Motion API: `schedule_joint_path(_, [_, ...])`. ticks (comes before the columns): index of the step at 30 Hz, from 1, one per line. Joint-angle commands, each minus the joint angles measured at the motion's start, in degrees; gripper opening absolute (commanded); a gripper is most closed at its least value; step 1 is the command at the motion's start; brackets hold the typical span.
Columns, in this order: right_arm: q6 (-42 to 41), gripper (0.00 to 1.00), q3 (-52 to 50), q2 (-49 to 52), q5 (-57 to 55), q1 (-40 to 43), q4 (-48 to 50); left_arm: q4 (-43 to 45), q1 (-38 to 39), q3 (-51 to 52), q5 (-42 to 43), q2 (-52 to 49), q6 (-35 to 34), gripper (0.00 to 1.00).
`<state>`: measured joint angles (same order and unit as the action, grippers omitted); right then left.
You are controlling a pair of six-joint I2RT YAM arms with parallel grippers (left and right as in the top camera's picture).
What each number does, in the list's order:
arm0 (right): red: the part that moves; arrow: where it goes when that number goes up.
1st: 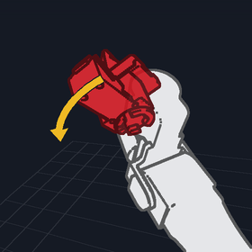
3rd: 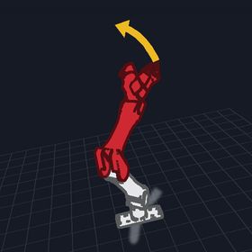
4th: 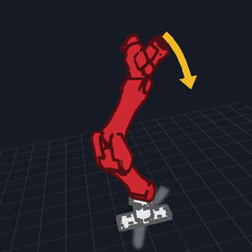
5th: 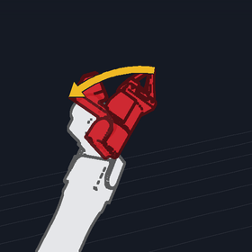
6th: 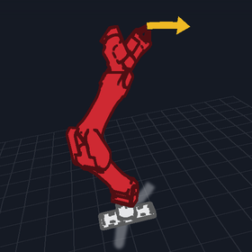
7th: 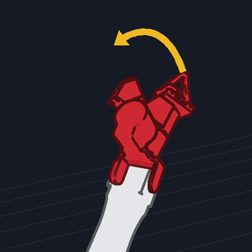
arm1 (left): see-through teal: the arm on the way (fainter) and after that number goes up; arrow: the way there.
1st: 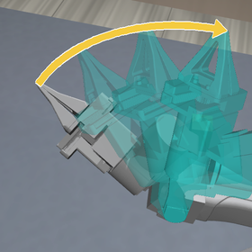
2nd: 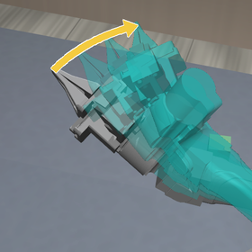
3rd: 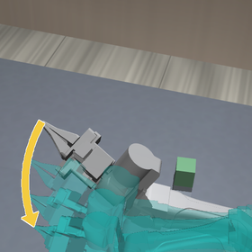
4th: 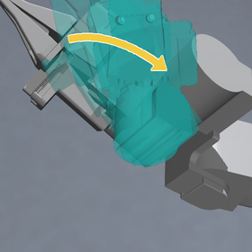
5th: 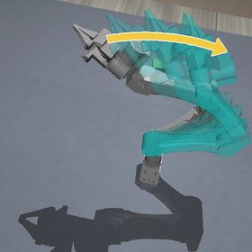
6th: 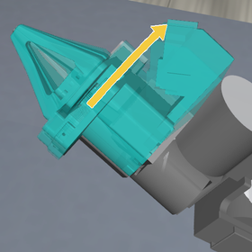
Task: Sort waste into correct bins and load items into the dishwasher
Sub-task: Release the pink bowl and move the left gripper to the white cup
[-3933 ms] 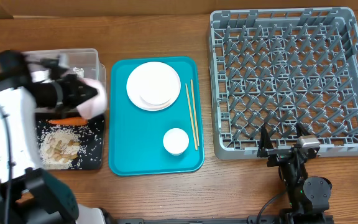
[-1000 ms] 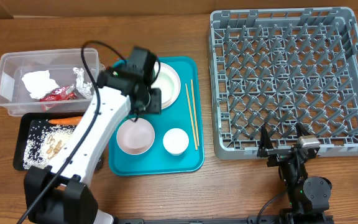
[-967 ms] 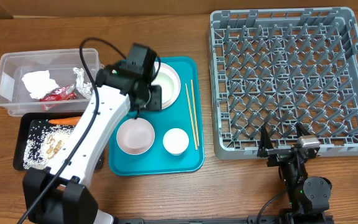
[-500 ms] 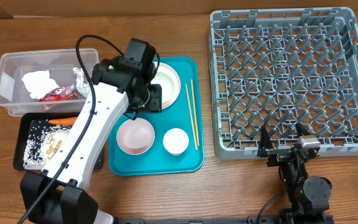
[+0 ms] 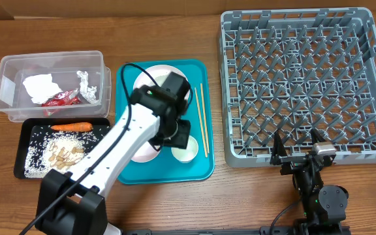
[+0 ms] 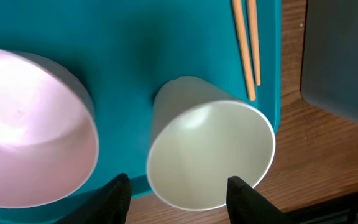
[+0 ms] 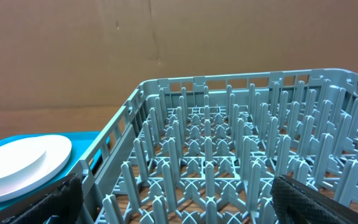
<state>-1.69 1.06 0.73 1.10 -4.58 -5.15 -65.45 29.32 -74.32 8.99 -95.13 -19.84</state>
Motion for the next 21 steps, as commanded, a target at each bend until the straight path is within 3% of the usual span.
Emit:
schedule_joint_path(1, [0.2, 1.00, -0.6, -0.6, -0.2, 0.1, 0.3, 1.6, 0.3, 2.3, 0.9, 0.6, -1.6, 0.52])
schedule_joint_path(10, [0.2, 1.00, -0.6, -0.6, -0.2, 0.1, 0.3, 5.6, 0.4, 6.9, 1.2, 0.6, -3.5, 0.48])
schedule_joint_path(15, [0.2, 1.00, -0.6, -0.6, -0.2, 0.1, 0.3, 7.1, 0.4, 8.5, 1.2, 0.6, -3.6, 0.33])
schedule_joint_path(21, [0.2, 1.00, -0.6, -0.6, -0.2, 0.1, 0.3, 7.7, 0.4, 8.7, 0.5, 0.6, -3.6, 0.34])
